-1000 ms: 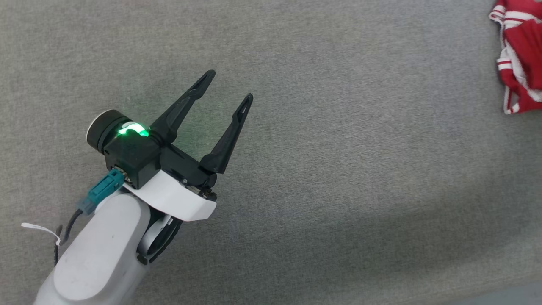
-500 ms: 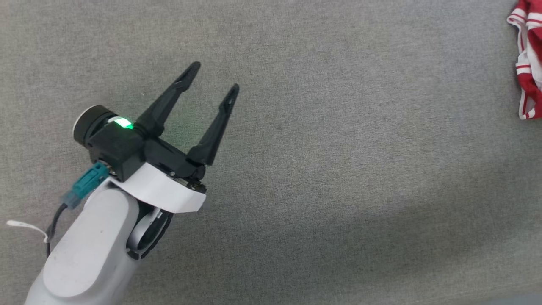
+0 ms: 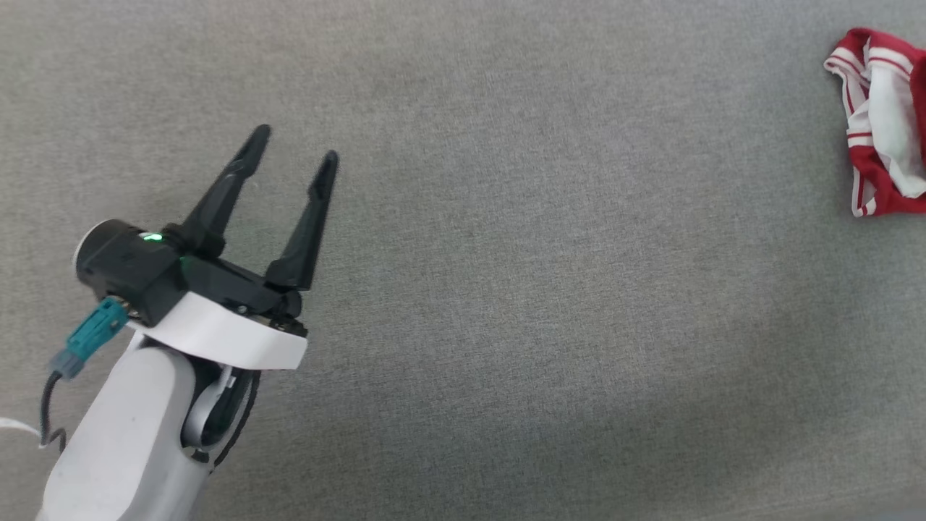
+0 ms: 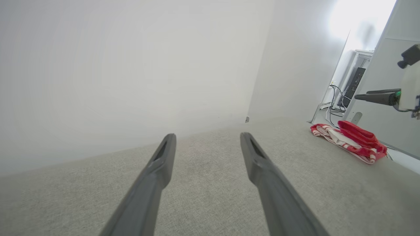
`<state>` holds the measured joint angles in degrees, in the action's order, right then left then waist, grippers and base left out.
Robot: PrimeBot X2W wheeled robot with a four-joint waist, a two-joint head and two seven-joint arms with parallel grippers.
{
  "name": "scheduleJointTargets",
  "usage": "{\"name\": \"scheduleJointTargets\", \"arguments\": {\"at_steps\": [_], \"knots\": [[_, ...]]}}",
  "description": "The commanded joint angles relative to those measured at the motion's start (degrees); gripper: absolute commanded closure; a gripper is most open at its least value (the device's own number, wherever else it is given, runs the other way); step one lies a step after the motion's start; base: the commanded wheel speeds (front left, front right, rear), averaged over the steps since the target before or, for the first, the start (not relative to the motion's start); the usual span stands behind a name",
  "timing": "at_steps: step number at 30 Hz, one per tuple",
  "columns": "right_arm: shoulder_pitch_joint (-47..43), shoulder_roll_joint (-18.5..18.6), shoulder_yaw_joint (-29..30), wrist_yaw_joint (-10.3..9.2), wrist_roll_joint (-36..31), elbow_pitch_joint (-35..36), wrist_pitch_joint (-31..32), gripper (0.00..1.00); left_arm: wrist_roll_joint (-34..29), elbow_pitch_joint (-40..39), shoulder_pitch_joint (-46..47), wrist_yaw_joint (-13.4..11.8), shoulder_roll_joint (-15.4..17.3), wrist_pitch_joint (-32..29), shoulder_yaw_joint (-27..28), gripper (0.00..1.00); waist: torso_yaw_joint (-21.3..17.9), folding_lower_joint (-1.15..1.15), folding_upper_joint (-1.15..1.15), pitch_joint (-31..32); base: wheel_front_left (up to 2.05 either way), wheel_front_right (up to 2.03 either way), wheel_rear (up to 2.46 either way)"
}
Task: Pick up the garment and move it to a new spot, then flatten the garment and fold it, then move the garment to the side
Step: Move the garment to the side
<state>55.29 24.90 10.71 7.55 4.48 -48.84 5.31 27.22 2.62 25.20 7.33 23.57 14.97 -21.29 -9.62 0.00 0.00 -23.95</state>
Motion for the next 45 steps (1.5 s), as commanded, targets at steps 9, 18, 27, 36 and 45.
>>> {"name": "scheduleJointTargets", "arguments": {"at_steps": [9, 18, 27, 36, 45], "knots": [[-7.5, -4.0, -5.1, -0.13, 7.8, 4.9, -5.5, 0.0, -1.7, -0.7, -5.5, 0.2, -2.0, 0.3, 6.8, 0.0, 1.9, 0.0, 0.0, 4.6, 0.0, 0.0, 0.0], [-18.6, -6.8, -9.3, -0.13, 13.0, 13.8, -10.9, 0.0, -4.7, -0.9, -13.0, 0.1, -4.7, 0.3, 16.9, 0.0, 4.5, 0.0, 0.0, 9.2, 0.0, 0.0, 0.0], [-29.2, -6.7, -12.5, -0.13, 15.2, 22.4, -14.7, 0.0, -6.2, -2.0, -20.2, 0.1, -6.9, 0.2, 22.8, 0.0, 8.0, 0.0, 0.0, 13.8, 0.0, 0.0, 0.0], [-39.7, -8.9, -11.7, -0.09, 15.3, 28.8, -17.1, 0.0, -7.6, -2.7, -27.3, 0.1, -8.4, 0.3, 26.2, 0.0, 10.9, 0.0, 0.0, 18.8, 0.0, 0.0, 0.0], [-48.6, -12.5, -10.6, -0.09, 14.9, 32.2, -18.5, 0.0, -7.4, -3.3, -33.7, 0.1, -9.9, 0.3, 28.0, 0.0, 11.9, 0.0, 0.0, 23.2, 0.0, 0.0, 0.0]]}}
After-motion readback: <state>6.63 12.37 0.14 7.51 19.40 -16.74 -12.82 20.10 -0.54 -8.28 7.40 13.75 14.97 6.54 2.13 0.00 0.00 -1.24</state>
